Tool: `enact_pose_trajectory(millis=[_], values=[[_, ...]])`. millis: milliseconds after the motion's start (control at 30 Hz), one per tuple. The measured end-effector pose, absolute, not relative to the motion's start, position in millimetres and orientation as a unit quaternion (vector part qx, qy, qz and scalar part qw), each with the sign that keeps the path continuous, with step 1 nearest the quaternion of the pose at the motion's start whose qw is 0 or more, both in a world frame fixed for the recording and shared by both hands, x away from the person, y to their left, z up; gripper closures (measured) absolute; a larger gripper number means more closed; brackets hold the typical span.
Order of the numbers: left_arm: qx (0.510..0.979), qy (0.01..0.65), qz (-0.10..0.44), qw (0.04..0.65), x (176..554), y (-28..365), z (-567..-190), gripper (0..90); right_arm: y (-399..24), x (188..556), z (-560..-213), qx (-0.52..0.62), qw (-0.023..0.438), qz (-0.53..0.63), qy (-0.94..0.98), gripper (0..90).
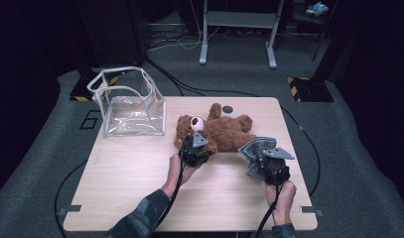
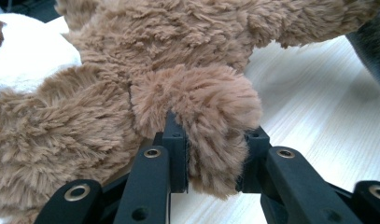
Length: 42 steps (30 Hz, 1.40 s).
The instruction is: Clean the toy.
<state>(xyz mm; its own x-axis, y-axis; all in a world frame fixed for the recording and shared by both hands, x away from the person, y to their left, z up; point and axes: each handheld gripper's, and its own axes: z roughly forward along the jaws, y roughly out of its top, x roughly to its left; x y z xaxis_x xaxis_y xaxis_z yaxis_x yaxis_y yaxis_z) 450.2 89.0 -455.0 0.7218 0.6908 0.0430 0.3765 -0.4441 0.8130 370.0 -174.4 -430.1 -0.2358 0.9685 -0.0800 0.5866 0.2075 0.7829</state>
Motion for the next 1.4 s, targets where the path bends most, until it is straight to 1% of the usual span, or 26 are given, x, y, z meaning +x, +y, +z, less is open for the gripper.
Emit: enact_pose_trajectory(millis=[200,333,433,500,700,767,967,1133,1333,1400], values=[[0.831,0.321,0.184,0.415,458.5,91.9,-445.1,70.7,-149.4,373.6,-417.7,0.512,0.3,0.347,0.726,79.9],[0.831,0.325,0.175,0.416,463.2,92.7,-443.1,70.6,-122.2,387.1,-412.5,0.484,0.301,0.356,0.741,79.9],[0.837,0.32,0.17,0.41,465.6,91.2,-441.2,70.5,-91.8,411.1,-416.7,0.461,0.286,0.357,0.76,80.0],[0.84,0.316,0.174,0.406,465.7,89.9,-440.8,70.6,-80.3,420.2,-419.8,0.455,0.284,0.353,0.767,80.0],[0.842,0.313,0.173,0.403,466.8,90.1,-440.9,70.8,-65.8,445.9,-435.9,0.466,0.267,0.342,0.771,80.1],[0.841,0.317,0.172,0.404,467.1,90.4,-440.9,70.8,-65.7,450.8,-439.5,0.472,0.265,0.335,0.771,80.2],[0.843,0.313,0.174,0.401,468.5,94.1,-439.4,71.0,-77.6,455.1,-443.8,0.495,0.29,0.303,0.76,80.5],[0.844,0.313,0.172,0.399,469.8,95.9,-439.6,71.1,-105.0,451.0,-437.8,0.516,0.313,0.296,0.74,80.5],[0.845,0.314,0.169,0.398,470.7,97.4,-439.3,71.0,-147.2,446.6,-425.6,0.553,0.338,0.285,0.706,80.3],[0.844,0.316,0.168,0.4,471.1,97.9,-439.5,71.0,-160.1,446.1,-424.2,0.569,0.341,0.283,0.693,80.2]])
